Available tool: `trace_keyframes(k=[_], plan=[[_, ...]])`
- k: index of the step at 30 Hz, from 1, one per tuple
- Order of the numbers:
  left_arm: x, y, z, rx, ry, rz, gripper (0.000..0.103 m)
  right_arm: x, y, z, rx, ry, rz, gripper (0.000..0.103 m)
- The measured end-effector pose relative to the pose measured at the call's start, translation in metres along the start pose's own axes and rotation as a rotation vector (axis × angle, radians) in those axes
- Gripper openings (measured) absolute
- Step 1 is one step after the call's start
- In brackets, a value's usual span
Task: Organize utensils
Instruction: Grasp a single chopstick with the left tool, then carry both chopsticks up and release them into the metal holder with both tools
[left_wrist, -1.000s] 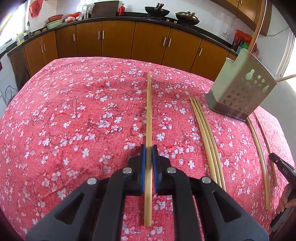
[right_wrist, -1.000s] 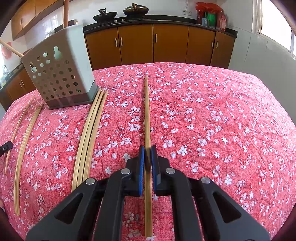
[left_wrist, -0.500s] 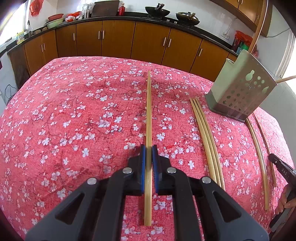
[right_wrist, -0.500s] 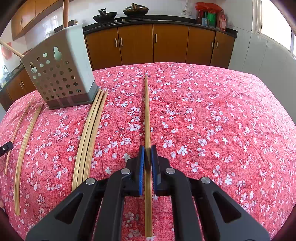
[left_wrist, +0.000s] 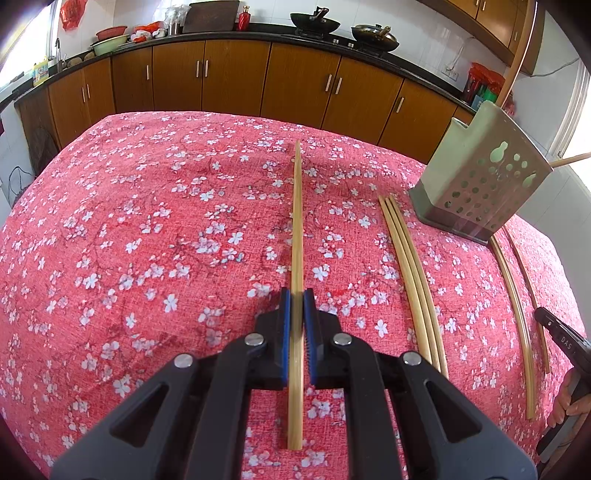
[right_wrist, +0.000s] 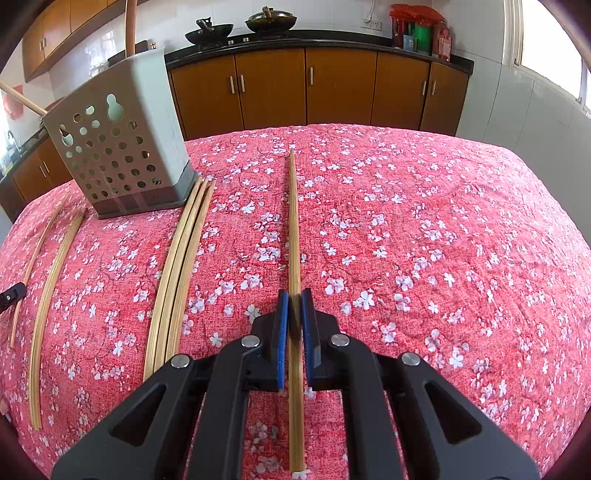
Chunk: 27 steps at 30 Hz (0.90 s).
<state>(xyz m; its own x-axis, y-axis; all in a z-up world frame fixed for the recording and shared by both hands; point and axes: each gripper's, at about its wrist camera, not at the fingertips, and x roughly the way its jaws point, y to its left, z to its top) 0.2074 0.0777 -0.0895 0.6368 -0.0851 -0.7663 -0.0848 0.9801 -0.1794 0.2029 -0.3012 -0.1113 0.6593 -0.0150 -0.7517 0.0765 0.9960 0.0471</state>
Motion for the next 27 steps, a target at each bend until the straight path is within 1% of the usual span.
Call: trace_keyframes(k=[12,15,19,22,25,27], plan=[[-0.001,-0.001,0.001,0.006,0.000,0.005,0.011,0.000,-0.001,0.000,0.007,0.000,0.006,0.008],[-0.005,-0.007,-0.002,0.048,0.003,0.033,0.011,-0.004,-0.003,-0.003,0.022,0.001,0.016,0.008],[-0.014,-0.007,-0.013,0.064,0.007,0.032,0.011,-0.011,-0.004,-0.010,0.022,0.003,0.026,0.008],[-0.018,-0.011,-0.019,0.093,0.009,0.055,0.011,-0.014,-0.004,-0.010,0.025,0.003,0.031,0.008],[-0.018,-0.014,-0.020,0.117,0.008,0.071,0.009,-0.016,-0.002,-0.010,0.019,0.000,0.025,0.008],[-0.022,-0.018,-0.020,0.140,-0.005,0.095,0.009,-0.024,0.000,-0.011,0.013,-0.022,0.007,0.008]])
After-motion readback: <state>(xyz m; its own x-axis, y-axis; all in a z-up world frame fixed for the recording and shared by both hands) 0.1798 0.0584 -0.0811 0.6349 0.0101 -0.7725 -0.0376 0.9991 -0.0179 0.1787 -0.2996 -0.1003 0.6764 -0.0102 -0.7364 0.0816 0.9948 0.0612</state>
